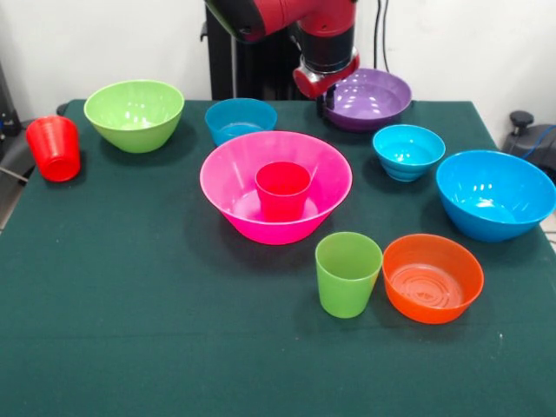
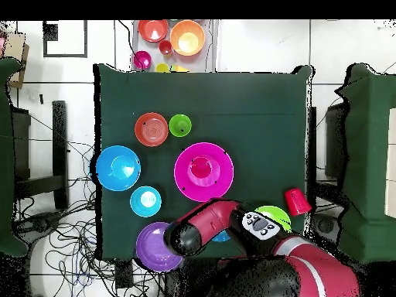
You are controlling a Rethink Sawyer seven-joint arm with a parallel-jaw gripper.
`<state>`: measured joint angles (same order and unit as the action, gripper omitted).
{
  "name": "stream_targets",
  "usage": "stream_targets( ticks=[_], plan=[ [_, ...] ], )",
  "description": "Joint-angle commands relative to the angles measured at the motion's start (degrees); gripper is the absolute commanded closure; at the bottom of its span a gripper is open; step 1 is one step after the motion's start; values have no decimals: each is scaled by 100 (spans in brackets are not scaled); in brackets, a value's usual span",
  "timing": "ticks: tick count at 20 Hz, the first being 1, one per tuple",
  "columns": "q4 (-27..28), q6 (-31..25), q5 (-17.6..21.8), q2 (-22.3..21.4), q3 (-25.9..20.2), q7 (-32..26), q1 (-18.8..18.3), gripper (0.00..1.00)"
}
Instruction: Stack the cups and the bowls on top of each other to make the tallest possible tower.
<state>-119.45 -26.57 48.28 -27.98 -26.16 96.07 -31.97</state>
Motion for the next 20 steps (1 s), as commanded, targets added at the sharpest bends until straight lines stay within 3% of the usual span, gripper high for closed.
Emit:
stream_targets(
  ticks=[1,6,13,20],
  plan=[
    [549,-423,-148,-212,-387,-459,-92,100],
    [246,-754,-499,-714,-569,-574,-196,100],
    [-129,-1438,-1195,-1401,-1103,-1035,-728,100],
    [-141,-1966,-1573,-1362,-1676,-1375,-1259,100]
  ],
)
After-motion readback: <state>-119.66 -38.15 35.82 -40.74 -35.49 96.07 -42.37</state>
